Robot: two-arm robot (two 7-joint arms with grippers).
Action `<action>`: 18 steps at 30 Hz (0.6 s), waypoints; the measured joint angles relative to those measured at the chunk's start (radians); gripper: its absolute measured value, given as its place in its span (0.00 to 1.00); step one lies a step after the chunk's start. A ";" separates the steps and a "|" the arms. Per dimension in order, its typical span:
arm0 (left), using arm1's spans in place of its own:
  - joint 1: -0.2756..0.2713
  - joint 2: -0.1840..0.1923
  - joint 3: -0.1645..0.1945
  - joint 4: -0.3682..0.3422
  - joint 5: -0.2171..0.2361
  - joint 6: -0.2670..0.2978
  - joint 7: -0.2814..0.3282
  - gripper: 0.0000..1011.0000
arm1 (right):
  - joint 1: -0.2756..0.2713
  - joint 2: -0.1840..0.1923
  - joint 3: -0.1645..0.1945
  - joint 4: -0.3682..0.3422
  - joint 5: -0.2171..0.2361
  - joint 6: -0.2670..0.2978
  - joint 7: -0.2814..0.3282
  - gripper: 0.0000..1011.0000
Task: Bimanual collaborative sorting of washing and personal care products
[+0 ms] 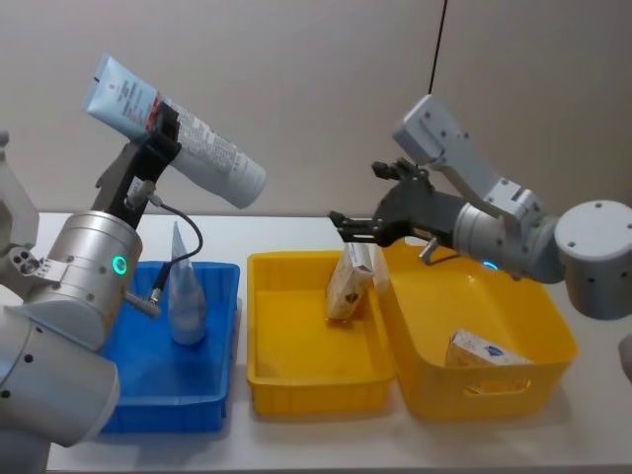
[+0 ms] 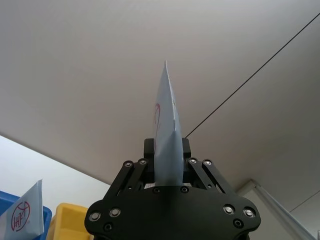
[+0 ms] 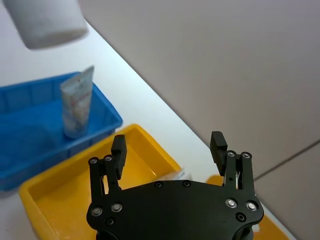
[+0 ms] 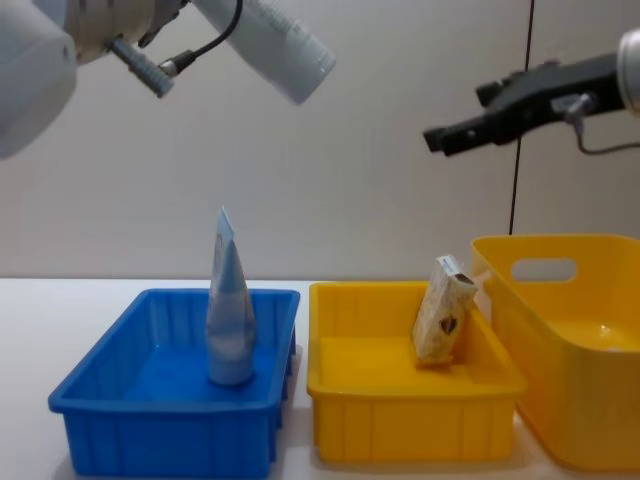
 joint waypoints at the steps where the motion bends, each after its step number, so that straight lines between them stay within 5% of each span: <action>1: -0.001 0.000 0.002 0.002 0.002 -0.003 0.000 0.25 | 0.003 -0.003 -0.003 -0.001 0.002 -0.003 0.003 0.99; 18: -0.016 0.014 0.030 0.029 0.027 -0.051 -0.004 0.25 | 0.048 -0.039 -0.051 0.013 0.038 0.022 0.061 0.99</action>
